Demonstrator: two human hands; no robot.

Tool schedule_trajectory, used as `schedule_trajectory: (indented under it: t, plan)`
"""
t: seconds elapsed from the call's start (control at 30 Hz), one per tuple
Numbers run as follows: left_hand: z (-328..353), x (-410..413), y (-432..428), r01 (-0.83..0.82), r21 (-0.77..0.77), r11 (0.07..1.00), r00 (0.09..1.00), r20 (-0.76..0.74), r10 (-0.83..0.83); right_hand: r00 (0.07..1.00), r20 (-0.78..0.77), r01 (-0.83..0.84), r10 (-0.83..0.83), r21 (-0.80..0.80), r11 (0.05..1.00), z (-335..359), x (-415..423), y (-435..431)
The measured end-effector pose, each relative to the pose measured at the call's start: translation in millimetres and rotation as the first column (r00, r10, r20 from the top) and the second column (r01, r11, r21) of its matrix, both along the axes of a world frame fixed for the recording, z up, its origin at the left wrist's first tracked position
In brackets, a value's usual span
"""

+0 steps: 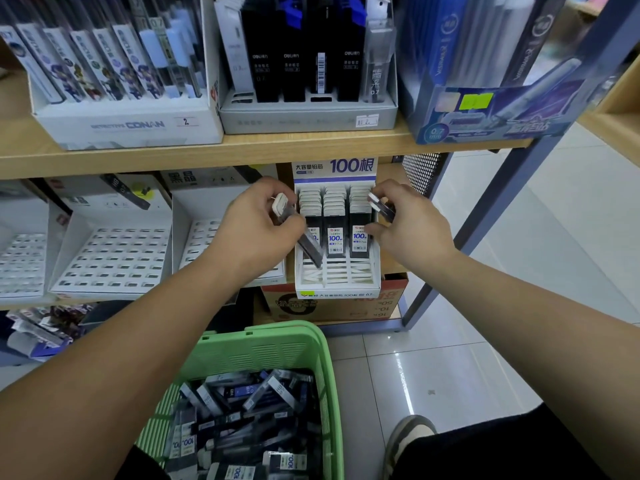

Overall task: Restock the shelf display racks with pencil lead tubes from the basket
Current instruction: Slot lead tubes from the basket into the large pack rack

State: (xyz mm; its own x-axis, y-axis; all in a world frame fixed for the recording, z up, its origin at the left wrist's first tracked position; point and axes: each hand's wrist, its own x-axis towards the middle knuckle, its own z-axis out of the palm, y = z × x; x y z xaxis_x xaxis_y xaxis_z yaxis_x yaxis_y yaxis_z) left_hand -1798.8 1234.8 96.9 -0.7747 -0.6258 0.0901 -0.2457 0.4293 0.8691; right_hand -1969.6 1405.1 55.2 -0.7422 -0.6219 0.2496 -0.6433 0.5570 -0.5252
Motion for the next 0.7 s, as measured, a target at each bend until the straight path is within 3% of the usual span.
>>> schedule_trajectory:
  t: [0.07,0.23,0.47,0.6,0.7]
  plan:
    - [4,-1,3,0.017,-0.002,1.000,1.000,0.020,-0.017,0.999,0.043,0.010,-0.009,-0.015,1.000,1,0,2]
    - [15,-1,9,0.022,0.166,0.986,0.997,0.068,-0.034,0.993,0.088,-0.065,0.074,-0.103,0.993,2,0,3]
    - [16,1,5,-0.070,0.133,0.989,0.998,0.014,0.069,0.993,0.086,-0.074,0.077,-0.040,0.996,7,7,-4]
    - [15,-3,5,-0.069,0.110,0.992,0.997,0.050,0.064,0.900,0.388,-0.108,0.196,-0.237,0.966,22,27,-8]
    - [14,-5,3,-0.018,0.136,0.991,0.999,0.037,0.014,0.817,0.522,-0.156,0.244,-0.207,0.966,22,44,-15]
